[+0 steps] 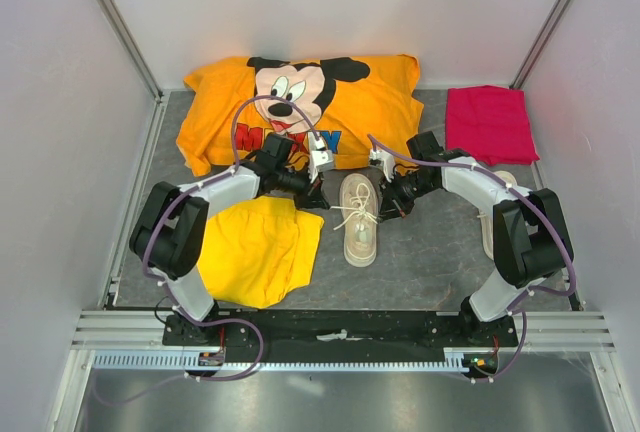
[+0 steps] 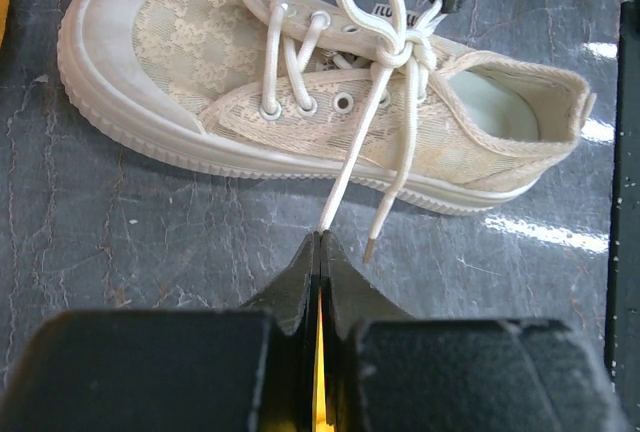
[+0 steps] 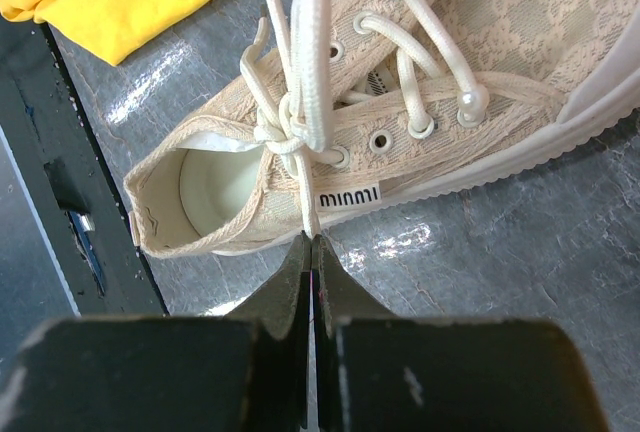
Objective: Tie the shoes
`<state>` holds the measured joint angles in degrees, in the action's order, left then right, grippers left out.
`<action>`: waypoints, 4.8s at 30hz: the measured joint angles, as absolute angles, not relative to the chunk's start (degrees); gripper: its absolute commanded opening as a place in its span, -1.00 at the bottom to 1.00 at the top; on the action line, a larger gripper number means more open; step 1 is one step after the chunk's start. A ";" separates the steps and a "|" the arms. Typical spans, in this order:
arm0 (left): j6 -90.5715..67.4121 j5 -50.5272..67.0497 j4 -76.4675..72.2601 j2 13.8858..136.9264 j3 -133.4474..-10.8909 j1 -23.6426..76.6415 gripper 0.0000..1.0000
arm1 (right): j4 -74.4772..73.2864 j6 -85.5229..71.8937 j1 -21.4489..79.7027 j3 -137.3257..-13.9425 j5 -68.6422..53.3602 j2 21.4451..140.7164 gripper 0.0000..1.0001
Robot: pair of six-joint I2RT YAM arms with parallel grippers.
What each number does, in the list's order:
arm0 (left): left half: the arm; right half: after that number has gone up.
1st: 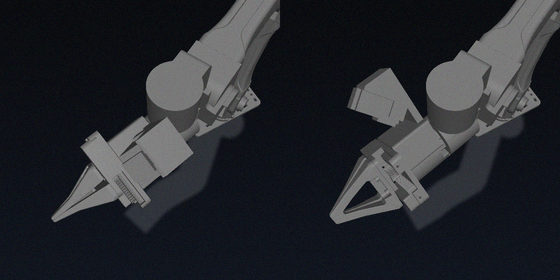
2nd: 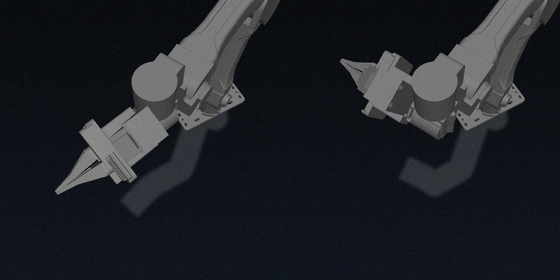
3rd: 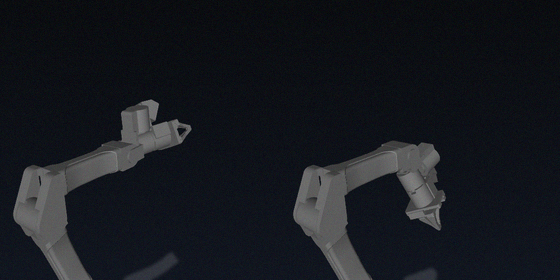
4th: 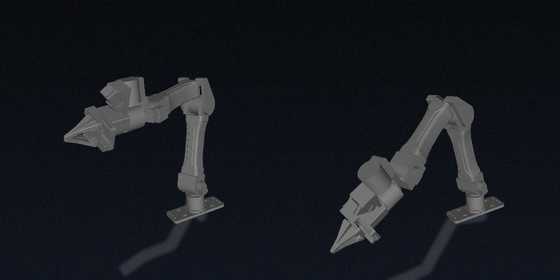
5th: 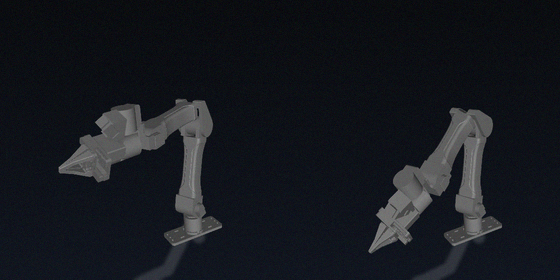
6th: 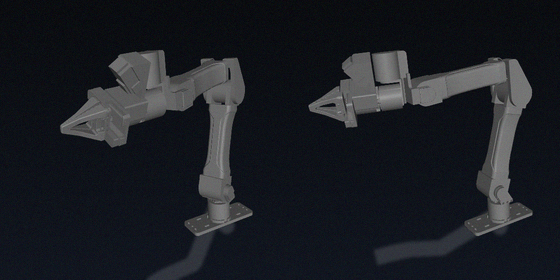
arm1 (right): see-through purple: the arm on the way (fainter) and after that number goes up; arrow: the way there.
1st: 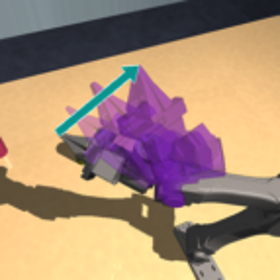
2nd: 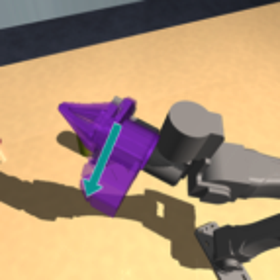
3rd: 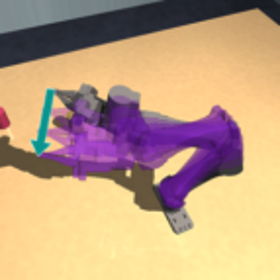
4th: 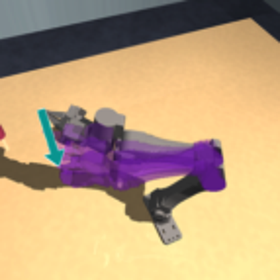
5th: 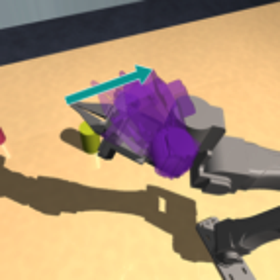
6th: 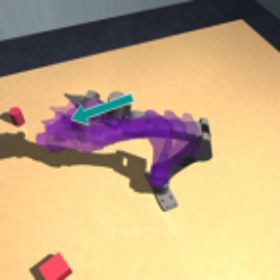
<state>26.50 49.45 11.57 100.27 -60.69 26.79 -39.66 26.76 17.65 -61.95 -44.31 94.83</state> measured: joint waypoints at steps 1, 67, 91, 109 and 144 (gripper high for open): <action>26.50 49.36 12.16 99.83 -60.69 26.74 -0.97 | -39.64 26.76 17.65 -61.95 -44.31 94.83 -1.00; 48.99 43.13 28.84 105.49 -68.58 32.58 -0.97 | -39.20 25.21 17.45 -61.98 -45.17 95.64 -1.00; 44.10 51.81 13.78 90.96 -59.18 31.51 -0.22 | -38.98 25.06 17.34 -61.98 -45.58 95.64 -1.00; 22.15 44.97 -8.88 101.43 -60.84 38.72 -0.24 | -37.17 23.51 15.88 -61.98 -46.52 95.61 -1.00; 19.55 45.76 -6.13 104.36 -63.51 37.93 -0.54 | -36.34 22.17 15.84 -61.98 -46.72 95.29 -1.00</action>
